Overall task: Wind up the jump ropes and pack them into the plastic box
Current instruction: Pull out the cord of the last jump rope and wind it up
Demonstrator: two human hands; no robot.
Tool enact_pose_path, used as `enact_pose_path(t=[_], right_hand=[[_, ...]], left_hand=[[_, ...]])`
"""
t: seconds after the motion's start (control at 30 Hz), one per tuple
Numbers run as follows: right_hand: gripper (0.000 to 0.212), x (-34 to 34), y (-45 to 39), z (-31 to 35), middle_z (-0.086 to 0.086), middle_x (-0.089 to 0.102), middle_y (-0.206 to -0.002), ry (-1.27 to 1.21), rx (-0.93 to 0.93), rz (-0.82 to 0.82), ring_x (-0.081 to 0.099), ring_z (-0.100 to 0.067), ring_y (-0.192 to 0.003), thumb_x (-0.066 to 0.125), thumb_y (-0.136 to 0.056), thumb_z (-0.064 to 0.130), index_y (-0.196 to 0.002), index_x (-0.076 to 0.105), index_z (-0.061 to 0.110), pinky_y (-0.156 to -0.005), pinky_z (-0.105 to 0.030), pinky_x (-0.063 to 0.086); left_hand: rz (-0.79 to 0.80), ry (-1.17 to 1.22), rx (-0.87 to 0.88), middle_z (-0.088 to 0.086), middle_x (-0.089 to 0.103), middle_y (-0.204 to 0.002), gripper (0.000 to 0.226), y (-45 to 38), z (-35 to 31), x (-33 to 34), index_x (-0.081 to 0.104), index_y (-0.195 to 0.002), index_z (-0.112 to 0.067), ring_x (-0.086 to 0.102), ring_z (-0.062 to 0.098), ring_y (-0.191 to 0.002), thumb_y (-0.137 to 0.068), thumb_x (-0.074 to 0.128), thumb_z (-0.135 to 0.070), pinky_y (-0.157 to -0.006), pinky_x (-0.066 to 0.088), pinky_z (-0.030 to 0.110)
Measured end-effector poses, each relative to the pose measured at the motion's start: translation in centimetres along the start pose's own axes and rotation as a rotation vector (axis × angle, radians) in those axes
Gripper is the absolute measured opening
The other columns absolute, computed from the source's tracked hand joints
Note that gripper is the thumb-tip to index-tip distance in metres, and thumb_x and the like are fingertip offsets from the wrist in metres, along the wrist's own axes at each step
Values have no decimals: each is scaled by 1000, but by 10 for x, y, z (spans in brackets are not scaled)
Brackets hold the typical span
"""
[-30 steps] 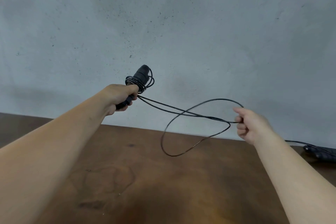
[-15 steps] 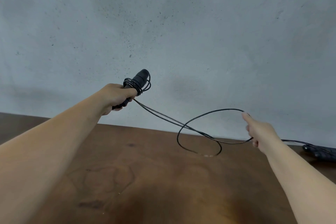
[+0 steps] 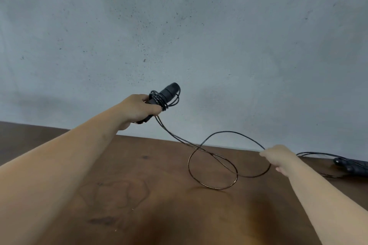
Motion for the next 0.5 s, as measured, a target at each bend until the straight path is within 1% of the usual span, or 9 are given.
enact_pose_path(t=[0.07,0.1,0.17,0.23,0.27,0.33,0.4,0.43,0.5], right_hand=[[14,14,11,18,-19,62,-109,281,-118,-30,59,-34,-99,59,-86,12,-96,60,2,-81,-35,48],[25,19,19,30,-19,59,-120,343,-169,-63,56,-36,-108,58,-86,16,-108,59,5,-87,-36,47],[53,26,39,54,-16,41,-142,352,-313,-181,38,-36,-130,56,-91,29,-140,43,13,-104,-40,37],[54,29,73,84,-11,40,-143,270,-526,-306,31,-31,-134,49,-96,45,-142,44,16,-109,-41,31],[48,32,90,98,-9,49,-132,185,-619,-281,38,-28,-128,46,-97,50,-132,54,18,-105,-41,34],[43,51,116,121,-4,62,-101,-136,-612,47,56,-24,-102,47,-93,59,-98,64,20,-91,-40,46],[54,73,128,131,-3,68,-96,-353,-450,339,65,-21,-91,58,-80,69,-98,64,19,-85,-43,55],[55,79,130,132,-5,69,-99,-404,-392,385,67,-21,-90,62,-77,68,-101,65,18,-86,-45,57],[31,79,126,131,-7,70,-97,-507,-355,358,66,-20,-86,64,-85,47,-93,66,17,-87,-43,54]], left_hand=[[32,-12,17,5,51,-72,16,3,-6,12,63,-94,-9,43,20,-64,-78,66,-13,-53,33,27],[40,-14,21,5,52,-73,21,4,-9,19,63,-99,-8,44,20,-64,-79,67,-13,-54,33,27],[53,-38,36,4,56,-77,30,8,-12,31,62,-109,-9,48,19,-65,-79,68,-13,-54,36,26],[78,-105,54,1,60,-80,42,11,-12,45,59,-119,-15,53,15,-64,-78,70,-14,-54,41,23],[99,-150,67,-1,61,-84,52,12,-11,52,55,-126,-18,55,13,-64,-77,71,-15,-55,43,23],[157,-196,74,1,63,-96,75,14,-5,69,42,-141,-23,59,14,-68,-74,75,-18,-59,47,23],[215,-227,89,3,60,-117,96,17,1,85,26,-150,-26,60,16,-85,-71,82,-24,-68,46,23],[237,-221,96,3,56,-126,104,19,4,91,19,-152,-26,58,17,-95,-70,84,-29,-73,45,23],[254,-129,80,4,52,-135,117,21,12,97,4,-156,-28,56,19,-109,-71,85,-34,-84,44,24]])
Point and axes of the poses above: each hand's wrist, its own y-axis away from the middle knuckle, its own x-axis out of the palm, z = x × y, the point moved 4 cm from there along -y, towards the middle knuckle
